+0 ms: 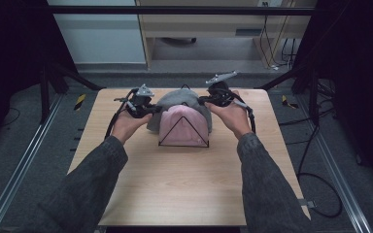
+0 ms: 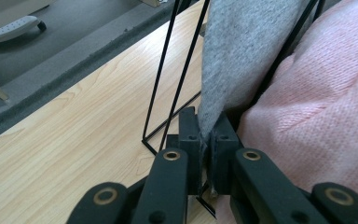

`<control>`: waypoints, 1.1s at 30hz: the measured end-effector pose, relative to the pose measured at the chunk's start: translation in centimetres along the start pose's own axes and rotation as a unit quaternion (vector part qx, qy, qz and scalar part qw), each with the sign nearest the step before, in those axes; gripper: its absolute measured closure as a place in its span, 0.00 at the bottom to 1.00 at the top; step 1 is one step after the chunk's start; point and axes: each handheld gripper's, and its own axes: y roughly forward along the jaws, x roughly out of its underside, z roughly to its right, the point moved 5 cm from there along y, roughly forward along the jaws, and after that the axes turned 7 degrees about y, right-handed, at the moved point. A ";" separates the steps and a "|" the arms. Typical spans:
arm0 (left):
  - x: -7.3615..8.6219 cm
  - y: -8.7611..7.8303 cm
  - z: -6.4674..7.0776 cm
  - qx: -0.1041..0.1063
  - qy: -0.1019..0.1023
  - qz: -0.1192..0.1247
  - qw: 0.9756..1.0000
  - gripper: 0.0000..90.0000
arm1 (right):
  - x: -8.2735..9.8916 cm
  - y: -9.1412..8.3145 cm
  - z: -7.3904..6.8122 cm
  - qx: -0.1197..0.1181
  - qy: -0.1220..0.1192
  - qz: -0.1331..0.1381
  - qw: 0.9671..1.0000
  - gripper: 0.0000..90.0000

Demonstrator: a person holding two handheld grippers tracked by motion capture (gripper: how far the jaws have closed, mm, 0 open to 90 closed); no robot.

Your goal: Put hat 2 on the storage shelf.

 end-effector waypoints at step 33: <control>-1.5 -7.5 3.8 -0.029 -0.037 0.038 0.998 0.31 | 0.3 -5.5 -4.4 0.048 0.031 0.070 0.996 0.42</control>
